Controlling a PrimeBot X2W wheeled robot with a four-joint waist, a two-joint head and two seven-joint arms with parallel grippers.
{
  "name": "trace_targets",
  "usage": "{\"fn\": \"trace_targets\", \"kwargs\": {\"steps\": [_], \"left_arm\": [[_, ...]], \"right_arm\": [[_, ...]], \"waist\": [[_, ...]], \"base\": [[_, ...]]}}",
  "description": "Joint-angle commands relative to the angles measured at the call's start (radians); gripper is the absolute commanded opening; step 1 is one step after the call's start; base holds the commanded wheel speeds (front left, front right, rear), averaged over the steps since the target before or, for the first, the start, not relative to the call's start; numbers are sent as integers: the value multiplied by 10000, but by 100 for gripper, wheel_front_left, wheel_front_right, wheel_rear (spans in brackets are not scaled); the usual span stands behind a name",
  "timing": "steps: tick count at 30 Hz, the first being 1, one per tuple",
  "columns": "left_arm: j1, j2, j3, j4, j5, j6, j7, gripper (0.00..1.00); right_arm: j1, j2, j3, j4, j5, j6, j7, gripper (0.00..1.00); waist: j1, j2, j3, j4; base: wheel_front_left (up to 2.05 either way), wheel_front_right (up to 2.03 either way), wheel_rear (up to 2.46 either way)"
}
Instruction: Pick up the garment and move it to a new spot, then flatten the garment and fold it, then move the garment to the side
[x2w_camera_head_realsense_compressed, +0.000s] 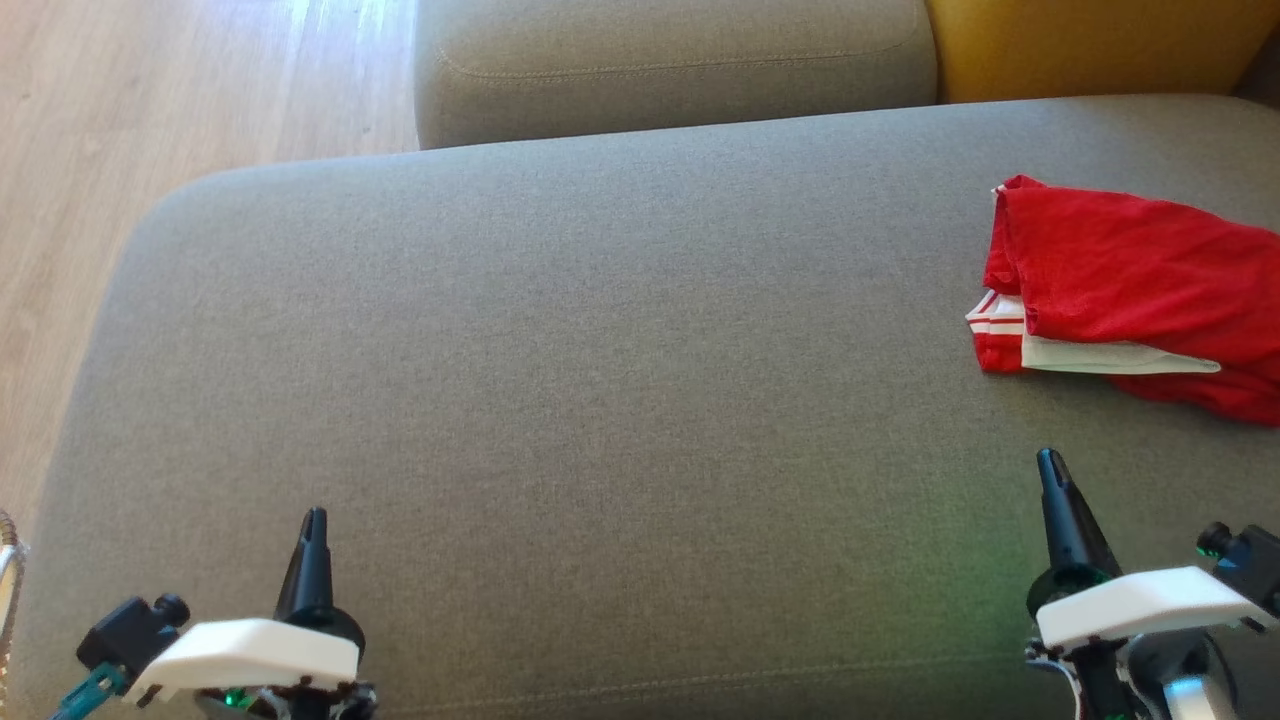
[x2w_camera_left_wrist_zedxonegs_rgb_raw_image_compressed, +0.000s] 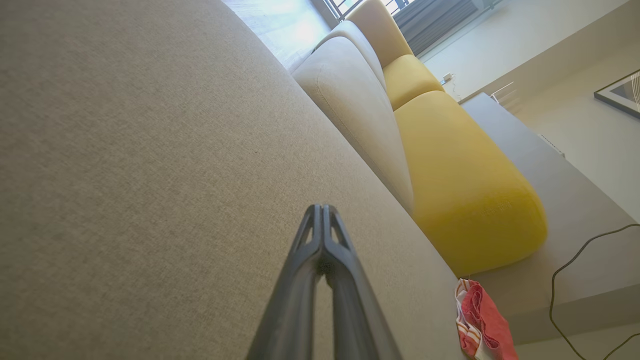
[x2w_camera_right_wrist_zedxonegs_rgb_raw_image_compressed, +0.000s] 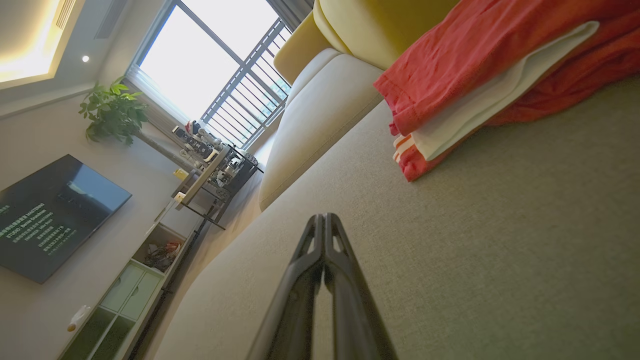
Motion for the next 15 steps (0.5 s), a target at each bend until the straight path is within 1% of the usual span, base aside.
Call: {"fn": "trace_targets", "kwargs": {"steps": [1,15], "left_arm": [[-531,139,257,-278,-173,-71,34,0],[-811,152,532,-162,-1662,-228,464,0]], "right_arm": [[-526,-57,32,-362,224,-2,80,0],[-641,-59,-8,-364,1970,-2,520,0]], "waist": [[0,0,0,0],[-1,0,18,-26]], "base": [[0,0,0],[0,0,0]]}}
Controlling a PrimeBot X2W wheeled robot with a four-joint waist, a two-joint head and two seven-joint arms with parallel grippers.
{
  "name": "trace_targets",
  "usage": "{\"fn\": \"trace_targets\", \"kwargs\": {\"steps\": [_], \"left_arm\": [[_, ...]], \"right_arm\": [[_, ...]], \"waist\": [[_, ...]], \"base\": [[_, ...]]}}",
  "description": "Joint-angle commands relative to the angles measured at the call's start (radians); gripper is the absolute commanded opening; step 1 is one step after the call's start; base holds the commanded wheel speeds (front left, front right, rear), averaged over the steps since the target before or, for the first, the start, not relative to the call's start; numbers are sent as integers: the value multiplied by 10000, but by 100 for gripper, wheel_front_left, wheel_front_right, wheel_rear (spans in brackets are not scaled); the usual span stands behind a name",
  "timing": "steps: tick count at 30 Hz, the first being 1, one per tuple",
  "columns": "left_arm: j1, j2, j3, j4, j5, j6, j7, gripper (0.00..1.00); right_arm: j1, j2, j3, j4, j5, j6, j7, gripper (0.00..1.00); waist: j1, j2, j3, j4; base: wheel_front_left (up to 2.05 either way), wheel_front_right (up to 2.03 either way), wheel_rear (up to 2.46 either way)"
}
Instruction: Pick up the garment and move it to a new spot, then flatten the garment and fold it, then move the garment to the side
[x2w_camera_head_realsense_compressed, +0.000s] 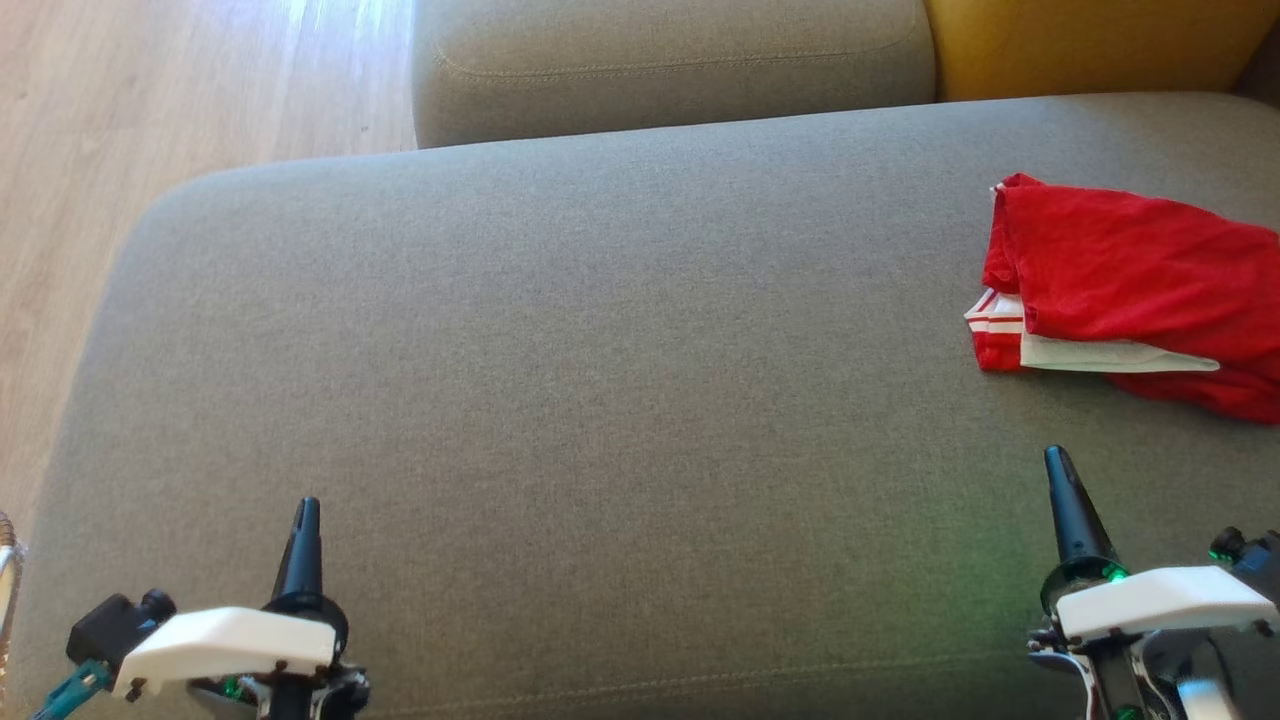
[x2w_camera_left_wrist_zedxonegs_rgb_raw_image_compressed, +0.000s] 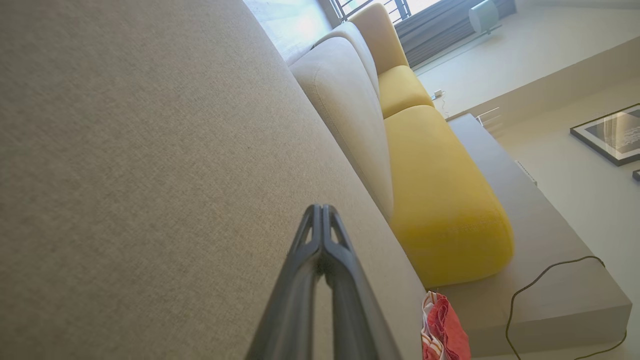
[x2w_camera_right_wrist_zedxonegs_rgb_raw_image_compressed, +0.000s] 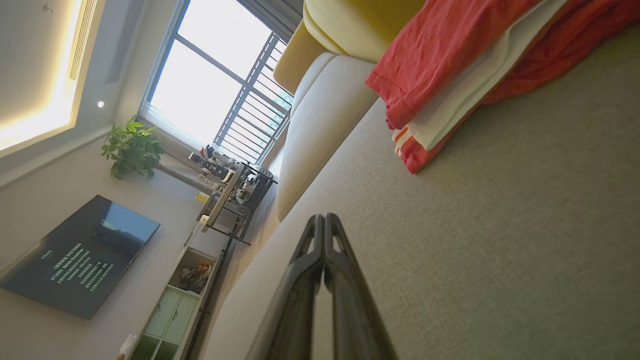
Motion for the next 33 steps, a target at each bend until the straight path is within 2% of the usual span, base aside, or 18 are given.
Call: {"fn": "trace_targets", "kwargs": {"steps": [1,33], "left_arm": [[-566,147,328,-263,-284,-139,104,0],[-1151,148,932,-20,-3334,-464,1022,0]], "right_arm": [[-574,-59,72,-361,365,-2,129,0],[-811,-63,-9,-365,3977,-3,1039,0]], "waist": [[-1,0,2,-3],[-1,0,38,-56]], "base": [[0,0,0],[0,0,0]]}}
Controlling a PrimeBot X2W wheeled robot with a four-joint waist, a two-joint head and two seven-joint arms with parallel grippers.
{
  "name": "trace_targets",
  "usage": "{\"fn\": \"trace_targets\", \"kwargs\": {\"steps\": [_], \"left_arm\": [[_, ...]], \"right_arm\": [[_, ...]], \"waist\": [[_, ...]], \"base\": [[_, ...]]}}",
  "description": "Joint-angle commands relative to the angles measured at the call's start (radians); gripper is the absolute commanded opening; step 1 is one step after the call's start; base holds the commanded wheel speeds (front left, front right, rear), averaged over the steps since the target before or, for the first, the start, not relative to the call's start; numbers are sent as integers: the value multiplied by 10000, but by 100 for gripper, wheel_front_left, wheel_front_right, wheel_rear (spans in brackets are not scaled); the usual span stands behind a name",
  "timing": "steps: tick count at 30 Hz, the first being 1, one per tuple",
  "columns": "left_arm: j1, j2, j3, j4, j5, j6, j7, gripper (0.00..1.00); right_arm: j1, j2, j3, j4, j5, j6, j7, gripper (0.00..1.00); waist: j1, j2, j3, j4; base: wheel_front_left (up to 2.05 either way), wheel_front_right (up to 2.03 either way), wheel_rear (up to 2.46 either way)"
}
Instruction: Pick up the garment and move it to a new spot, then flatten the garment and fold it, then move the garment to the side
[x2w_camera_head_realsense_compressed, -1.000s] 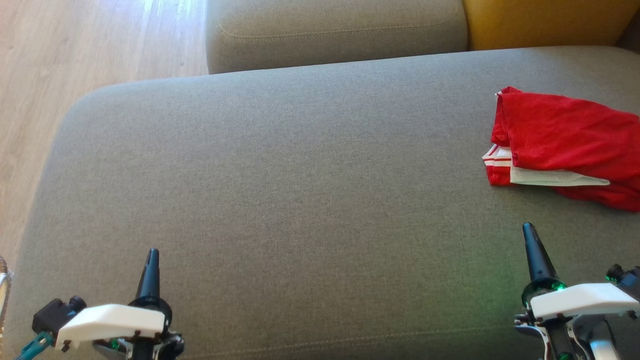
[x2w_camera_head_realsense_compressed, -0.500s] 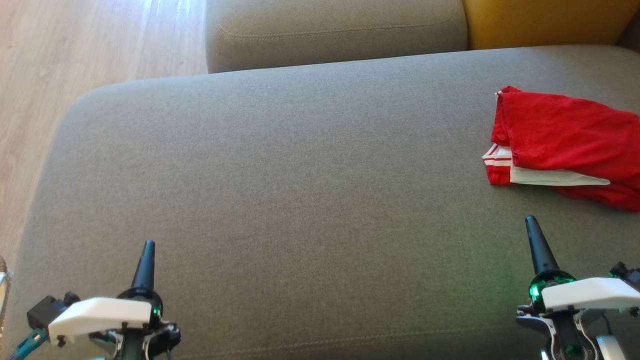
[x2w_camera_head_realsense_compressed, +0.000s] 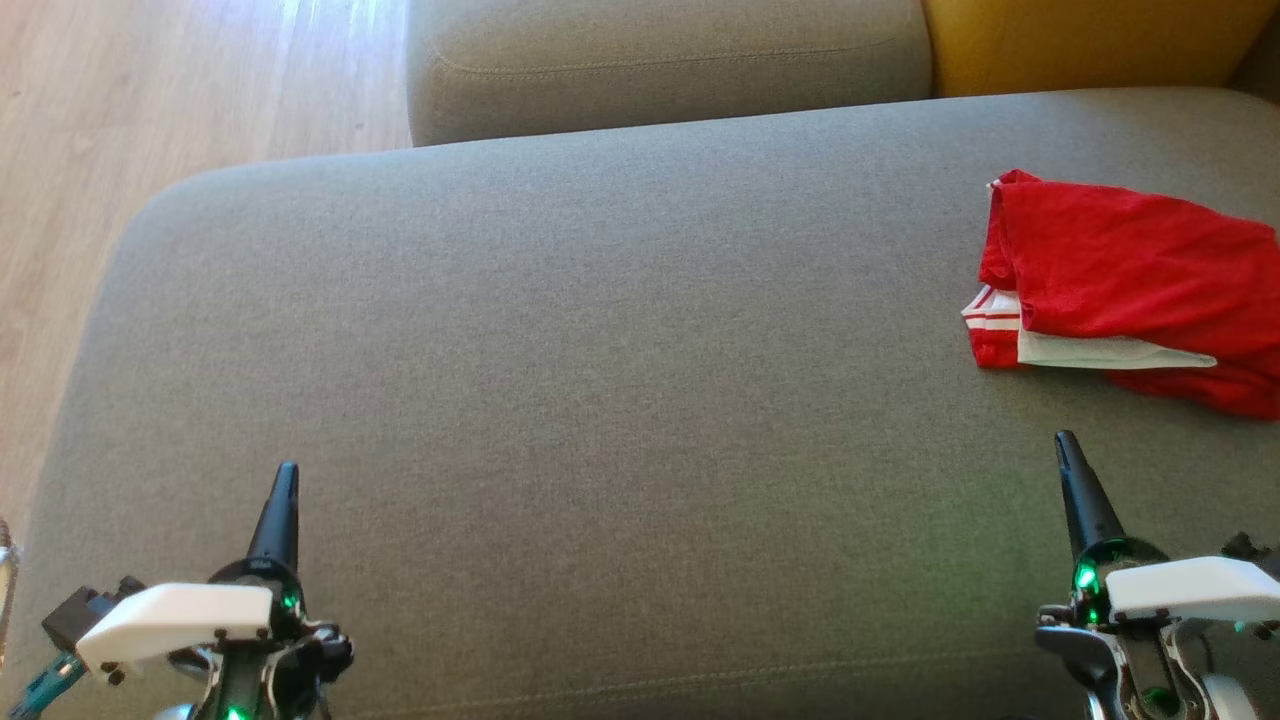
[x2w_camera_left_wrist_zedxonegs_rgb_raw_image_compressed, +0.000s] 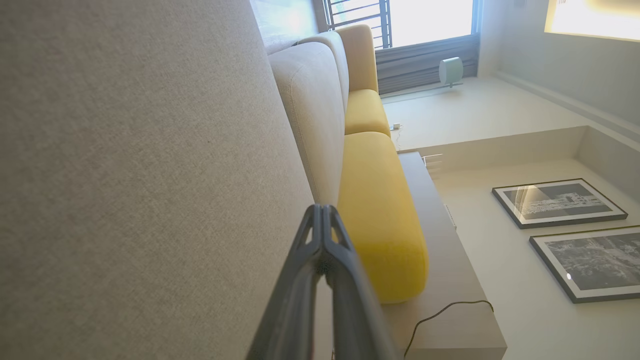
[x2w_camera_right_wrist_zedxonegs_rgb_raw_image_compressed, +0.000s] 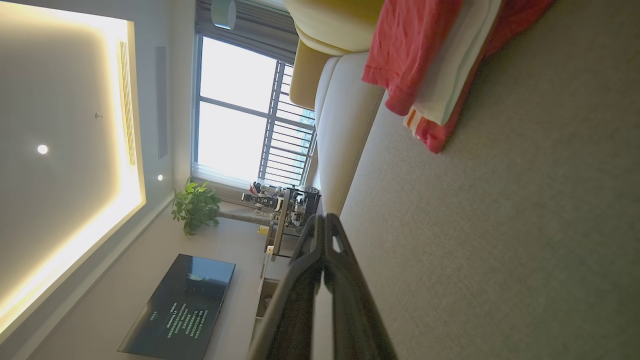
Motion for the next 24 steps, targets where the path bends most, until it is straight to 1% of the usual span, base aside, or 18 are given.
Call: {"fn": "trace_targets", "kwargs": {"steps": [1,19,24], "left_arm": [[-580,146,364,-261,-230,-87,88,0],[-941,137,749,-111,-2089,-286,663,0],[-952,127,773,-106,-2130,-291,689,0]], "right_arm": [[-596,-65,136,-365,281,-1,82,0],[-742,-68,86,-368,2497,-2,640,0],[-746,-68,84,-368,2559,-2,656,0]], "waist": [[1,0,1,-1],[0,0,23,-34],[0,0,24,-35]], "base": [[0,0,0],[0,0,0],[0,0,0]]}}
